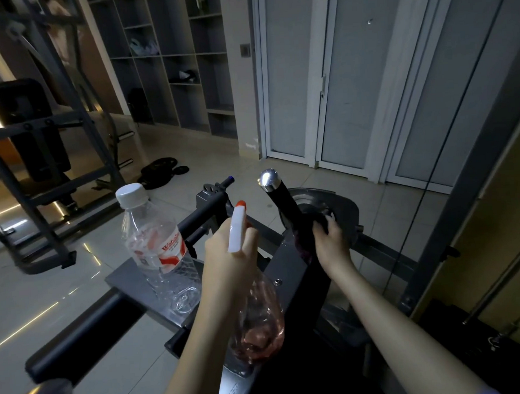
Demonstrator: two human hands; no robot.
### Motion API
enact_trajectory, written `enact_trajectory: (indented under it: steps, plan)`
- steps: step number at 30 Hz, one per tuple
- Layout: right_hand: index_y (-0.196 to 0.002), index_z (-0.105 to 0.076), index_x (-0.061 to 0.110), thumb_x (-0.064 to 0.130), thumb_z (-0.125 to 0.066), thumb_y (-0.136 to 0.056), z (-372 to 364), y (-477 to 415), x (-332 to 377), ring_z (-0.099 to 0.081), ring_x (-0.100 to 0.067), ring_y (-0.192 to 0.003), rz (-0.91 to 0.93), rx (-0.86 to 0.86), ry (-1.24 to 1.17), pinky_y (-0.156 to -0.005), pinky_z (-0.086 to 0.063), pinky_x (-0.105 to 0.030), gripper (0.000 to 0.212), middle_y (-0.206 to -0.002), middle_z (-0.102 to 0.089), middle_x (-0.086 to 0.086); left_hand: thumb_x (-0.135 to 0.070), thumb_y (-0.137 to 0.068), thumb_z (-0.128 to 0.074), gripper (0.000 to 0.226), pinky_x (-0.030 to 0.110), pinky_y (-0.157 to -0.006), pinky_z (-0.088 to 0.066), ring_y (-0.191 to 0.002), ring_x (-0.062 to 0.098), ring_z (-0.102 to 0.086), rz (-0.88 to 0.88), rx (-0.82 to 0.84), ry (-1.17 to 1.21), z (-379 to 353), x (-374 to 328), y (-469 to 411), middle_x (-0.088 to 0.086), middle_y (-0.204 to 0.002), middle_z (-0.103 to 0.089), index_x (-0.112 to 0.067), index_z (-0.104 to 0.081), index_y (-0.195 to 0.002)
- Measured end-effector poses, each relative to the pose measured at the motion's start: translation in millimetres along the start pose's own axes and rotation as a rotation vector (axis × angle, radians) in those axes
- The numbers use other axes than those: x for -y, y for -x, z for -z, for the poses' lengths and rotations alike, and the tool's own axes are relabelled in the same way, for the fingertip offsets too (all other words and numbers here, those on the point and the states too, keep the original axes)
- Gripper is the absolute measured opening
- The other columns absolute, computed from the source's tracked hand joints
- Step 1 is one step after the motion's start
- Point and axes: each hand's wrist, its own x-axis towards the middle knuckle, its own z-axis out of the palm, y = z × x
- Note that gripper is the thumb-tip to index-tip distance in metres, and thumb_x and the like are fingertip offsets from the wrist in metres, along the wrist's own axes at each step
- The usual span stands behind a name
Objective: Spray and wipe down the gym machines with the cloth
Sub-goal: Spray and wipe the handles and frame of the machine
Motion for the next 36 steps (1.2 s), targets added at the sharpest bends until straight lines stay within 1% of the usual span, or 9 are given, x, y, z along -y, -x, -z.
enact_trajectory:
  steps: [6, 9, 14, 17, 19, 26, 28, 31, 36]
  plan:
    - [-0.139, -0.042, 0.023, 0.021, -0.038, -0.101, -21.1, -9.3, 71.1, -0.038, -0.004, -0.125, 0.270, -0.069, -0.250, -0.091, -0.032, -0.008, 0.039, -0.141, -0.043, 0.007, -0.025, -0.076, -0.040, 0.021, 0.041, -0.057, -0.035, -0.063, 0.034, -0.041, -0.004, -0.020, 0.009, 2.0, 0.6, 1.1, 0.028, -0.080, -0.046, -0.004, -0.039, -0.081]
    - [-0.126, -0.055, 0.019, 0.042, -0.036, -0.094, -35.0, -7.1, 75.6, -0.050, -0.013, -0.114, 0.312, -0.005, -0.047, -0.087, -0.036, -0.021, 0.044, -0.126, -0.056, -0.002, -0.023, -0.075, -0.039, 0.019, 0.042, -0.056, -0.034, -0.064, 0.035, -0.040, -0.014, -0.028, -0.001, 2.2, 1.5, -0.2, 0.027, -0.078, -0.044, -0.005, -0.037, -0.080]
    - [-0.091, -0.054, 0.014, 0.034, -0.039, -0.100, -16.6, -20.6, 108.6, -0.047, -0.017, -0.075, 0.160, -0.146, 0.004, -0.055, -0.036, -0.024, 0.026, -0.076, -0.052, 0.001, -0.024, -0.076, -0.038, 0.019, 0.038, -0.056, -0.033, -0.061, 0.033, -0.038, -0.021, -0.016, -0.013, 2.3, 3.1, 0.8, 0.024, -0.075, -0.043, -0.006, -0.036, -0.078]
    - [-0.117, -0.059, 0.014, 0.032, -0.041, -0.100, -17.5, -15.6, 139.0, -0.054, -0.016, -0.096, 0.329, -0.049, 0.022, -0.070, -0.043, -0.008, 0.030, -0.106, -0.060, 0.000, -0.024, -0.076, -0.038, 0.015, 0.041, -0.055, -0.031, -0.062, 0.031, -0.034, -0.030, -0.019, -0.026, 2.6, 4.1, -0.8, 0.023, -0.074, -0.041, -0.009, -0.035, -0.076]
    - [-0.122, -0.059, 0.013, 0.030, -0.047, -0.097, -21.3, -12.0, 138.7, -0.054, -0.021, -0.106, 0.499, 0.143, 0.336, -0.079, -0.042, -0.021, 0.032, -0.120, -0.058, -0.006, -0.023, -0.076, -0.038, 0.011, 0.046, -0.053, -0.032, -0.062, 0.035, -0.036, -0.042, -0.033, -0.038, 2.2, 3.7, -2.1, 0.022, -0.072, -0.043, -0.013, -0.035, -0.073]
    - [-0.089, -0.060, 0.010, 0.024, -0.044, -0.094, -22.2, -30.8, 165.9, -0.054, -0.022, -0.073, 0.388, 0.347, 0.655, -0.058, -0.039, -0.026, 0.023, -0.080, -0.058, -0.007, -0.025, -0.076, -0.037, 0.012, 0.046, -0.052, -0.033, -0.059, 0.030, -0.035, -0.039, -0.044, -0.053, 3.5, 2.6, 1.5, 0.020, -0.071, -0.043, -0.013, -0.036, -0.073]
    - [-0.085, -0.060, 0.008, 0.023, -0.044, -0.093, -26.4, -31.5, 169.2, -0.053, -0.022, -0.071, 0.339, 0.346, 0.651, -0.057, -0.038, -0.026, 0.023, -0.078, -0.057, -0.007, -0.022, -0.076, -0.038, 0.009, 0.049, -0.053, -0.034, -0.058, 0.030, -0.034, -0.070, -0.038, -0.103, 3.1, 3.6, 1.3, 0.014, -0.065, -0.040, -0.014, -0.034, -0.073]
    - [-0.100, -0.062, 0.010, 0.031, -0.048, -0.093, -26.7, -22.7, 149.4, -0.056, -0.026, -0.084, 0.490, 0.202, 0.646, -0.068, -0.044, -0.030, 0.026, -0.093, -0.061, -0.010, -0.022, -0.075, -0.040, 0.016, 0.042, -0.052, -0.027, -0.054, 0.018, -0.029, -0.039, -0.050, -0.043, 1.9, 1.8, 0.7, 0.004, -0.061, -0.034, -0.009, -0.033, -0.070]
    - [-0.111, -0.059, 0.010, 0.027, -0.060, -0.089, -21.9, -14.8, 115.8, -0.054, -0.030, -0.094, 0.807, 0.108, 0.713, -0.070, -0.036, -0.027, 0.028, -0.110, -0.052, -0.013, -0.023, -0.075, -0.038, 0.011, 0.053, -0.053, -0.035, -0.061, 0.031, -0.034, -0.028, -0.041, -0.061, 3.1, -1.2, 0.3, 0.019, -0.069, -0.041, -0.013, -0.035, -0.071]
